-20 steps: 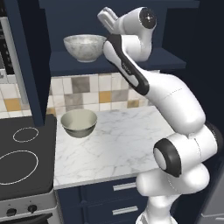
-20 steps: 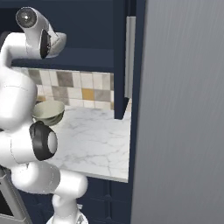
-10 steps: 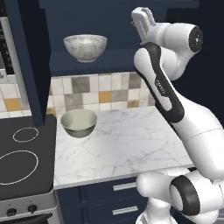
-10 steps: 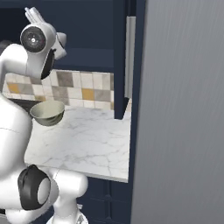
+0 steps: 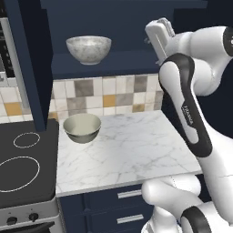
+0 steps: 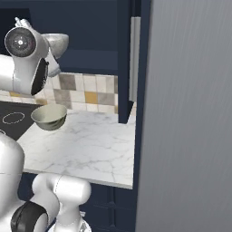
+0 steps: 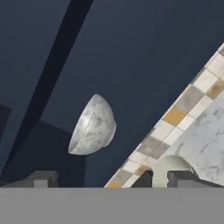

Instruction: Open the cabinet. Pick the bowls from the counter and place them in the cabinet. Then close the cabinet.

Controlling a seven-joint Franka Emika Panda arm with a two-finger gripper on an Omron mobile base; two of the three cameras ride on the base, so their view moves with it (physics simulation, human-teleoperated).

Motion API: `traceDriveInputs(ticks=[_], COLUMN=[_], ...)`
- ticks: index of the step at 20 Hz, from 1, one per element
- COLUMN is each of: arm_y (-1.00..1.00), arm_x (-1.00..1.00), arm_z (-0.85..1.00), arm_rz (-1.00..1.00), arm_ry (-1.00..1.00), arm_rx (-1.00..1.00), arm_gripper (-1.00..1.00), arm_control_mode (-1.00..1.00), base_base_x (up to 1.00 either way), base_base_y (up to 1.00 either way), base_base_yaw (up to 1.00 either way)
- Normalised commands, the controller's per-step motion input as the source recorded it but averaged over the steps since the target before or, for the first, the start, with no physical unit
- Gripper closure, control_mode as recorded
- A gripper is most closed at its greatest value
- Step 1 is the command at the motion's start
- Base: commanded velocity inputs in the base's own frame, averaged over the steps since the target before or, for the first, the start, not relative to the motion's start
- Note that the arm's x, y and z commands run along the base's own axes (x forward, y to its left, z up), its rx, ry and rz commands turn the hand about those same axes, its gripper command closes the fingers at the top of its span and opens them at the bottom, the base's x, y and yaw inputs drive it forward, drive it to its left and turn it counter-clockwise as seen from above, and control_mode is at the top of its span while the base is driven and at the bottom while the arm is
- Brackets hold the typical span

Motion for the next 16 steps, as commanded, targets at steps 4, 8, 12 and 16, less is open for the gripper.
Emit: traceDriveInputs(ticks=[4, 8, 12, 16], arm_y=[0.0, 0.0, 0.0, 0.0], arm_x=[-0.6, -0.57, -0.56, -0.13], arm_z=[-0.26, -0.49, -0.6, -0.71], arm_rz=[0.11, 0.06, 0.05, 0.03], arm_ry=[0.21, -0.01, -0.01, 0.0], arm_rx=[-0.14, -0.04, -0.07, -0.09], arm_gripper=[-1.0, -1.0, -1.0, -1.0], arm_control_mode=[-1.0, -1.0, -1.0, -1.0], base_base_x=[0.0, 0.0, 0.0, 0.0], base_base_y=[0.0, 0.0, 0.0, 0.0], base_base_yaw=[0.0, 0.0, 0.0, 0.0])
